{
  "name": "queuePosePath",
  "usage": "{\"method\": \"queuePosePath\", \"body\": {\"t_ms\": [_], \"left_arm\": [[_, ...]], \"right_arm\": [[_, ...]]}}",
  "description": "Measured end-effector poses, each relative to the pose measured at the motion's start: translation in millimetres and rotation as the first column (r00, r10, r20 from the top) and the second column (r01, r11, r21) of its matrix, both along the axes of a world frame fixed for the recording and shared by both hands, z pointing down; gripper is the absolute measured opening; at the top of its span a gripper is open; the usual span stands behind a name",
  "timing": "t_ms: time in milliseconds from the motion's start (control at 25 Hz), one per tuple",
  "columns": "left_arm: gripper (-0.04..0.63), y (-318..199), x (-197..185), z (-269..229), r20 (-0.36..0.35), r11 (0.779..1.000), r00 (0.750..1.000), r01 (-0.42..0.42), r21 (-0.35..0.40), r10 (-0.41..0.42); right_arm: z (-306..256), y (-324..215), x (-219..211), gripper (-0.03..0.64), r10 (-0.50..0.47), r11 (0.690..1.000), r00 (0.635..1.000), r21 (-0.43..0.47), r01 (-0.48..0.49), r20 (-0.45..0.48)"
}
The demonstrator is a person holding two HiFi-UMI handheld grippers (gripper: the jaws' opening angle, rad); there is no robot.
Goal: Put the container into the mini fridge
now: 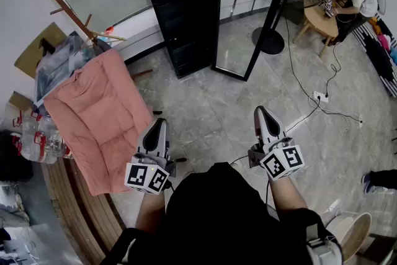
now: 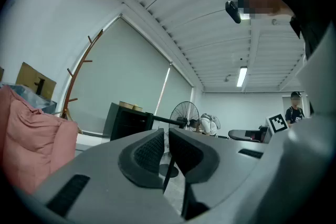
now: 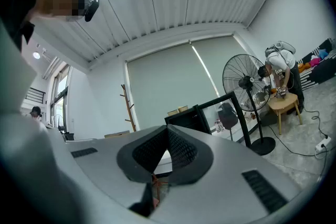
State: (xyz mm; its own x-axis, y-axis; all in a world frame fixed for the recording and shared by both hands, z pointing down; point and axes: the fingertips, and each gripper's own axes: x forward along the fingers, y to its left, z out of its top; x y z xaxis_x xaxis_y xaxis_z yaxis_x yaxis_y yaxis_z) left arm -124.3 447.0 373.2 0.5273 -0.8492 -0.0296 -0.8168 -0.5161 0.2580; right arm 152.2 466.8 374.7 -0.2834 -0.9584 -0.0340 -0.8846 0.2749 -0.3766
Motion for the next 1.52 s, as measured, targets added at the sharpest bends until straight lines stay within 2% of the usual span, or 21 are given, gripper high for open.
{"method": "queuePosePath", "body": {"t_ms": [200,520,680,800,840,880,920,960,1040,1280,1520], "left_arm": [[0.041,7,3,10,-0.016,0.999,1.000,0.004,-0.032,-0.005],[0.041,12,8,9,0.013,0.999,1.000,0.010,-0.035,-0.010],[0.041,10,14,7,0.021,1.000,1.000,0.003,-0.028,-0.002],[0.048,11,21,6,0.038,1.000,0.999,-0.014,-0.026,0.015],[0.096,11,23,5,0.035,0.999,0.999,-0.014,-0.029,0.015],[0.171,10,25,4,0.029,0.999,1.000,-0.010,-0.031,0.011],[0.220,8,28,2,0.024,0.999,1.000,-0.005,-0.031,0.006],[0.234,6,31,0,0.023,1.000,1.000,0.000,-0.027,0.000],[0.253,3,40,-4,0.035,1.000,0.999,0.005,-0.013,-0.004],[0.272,0,76,-11,0.056,1.000,0.998,0.010,-0.003,-0.010],[0.273,9,101,-15,0.050,0.998,0.997,0.064,0.000,-0.064]], "right_arm": [[10,7,4,0.031,-0.007,1.000,1.000,-0.011,0.007,-0.005],[18,10,13,0.031,-0.017,1.000,1.000,-0.024,0.017,-0.013],[12,10,17,0.031,-0.039,0.999,0.999,0.008,0.039,-0.034],[4,13,21,0.035,-0.085,0.996,0.996,0.032,0.085,-0.016],[2,14,22,0.047,-0.100,0.994,0.995,0.037,0.100,-0.014],[0,14,23,0.113,-0.113,0.993,0.993,0.041,0.113,-0.017],[-2,13,25,0.211,-0.121,0.992,0.992,0.043,0.122,-0.022],[-3,12,27,0.249,-0.124,0.991,0.992,0.045,0.125,-0.029],[-4,11,33,0.273,-0.123,0.991,0.991,0.055,0.125,-0.046],[-14,10,49,0.276,-0.145,0.982,0.980,0.100,0.159,-0.133],[-17,7,69,0.276,-0.215,0.969,0.973,0.107,0.224,-0.084]]}}
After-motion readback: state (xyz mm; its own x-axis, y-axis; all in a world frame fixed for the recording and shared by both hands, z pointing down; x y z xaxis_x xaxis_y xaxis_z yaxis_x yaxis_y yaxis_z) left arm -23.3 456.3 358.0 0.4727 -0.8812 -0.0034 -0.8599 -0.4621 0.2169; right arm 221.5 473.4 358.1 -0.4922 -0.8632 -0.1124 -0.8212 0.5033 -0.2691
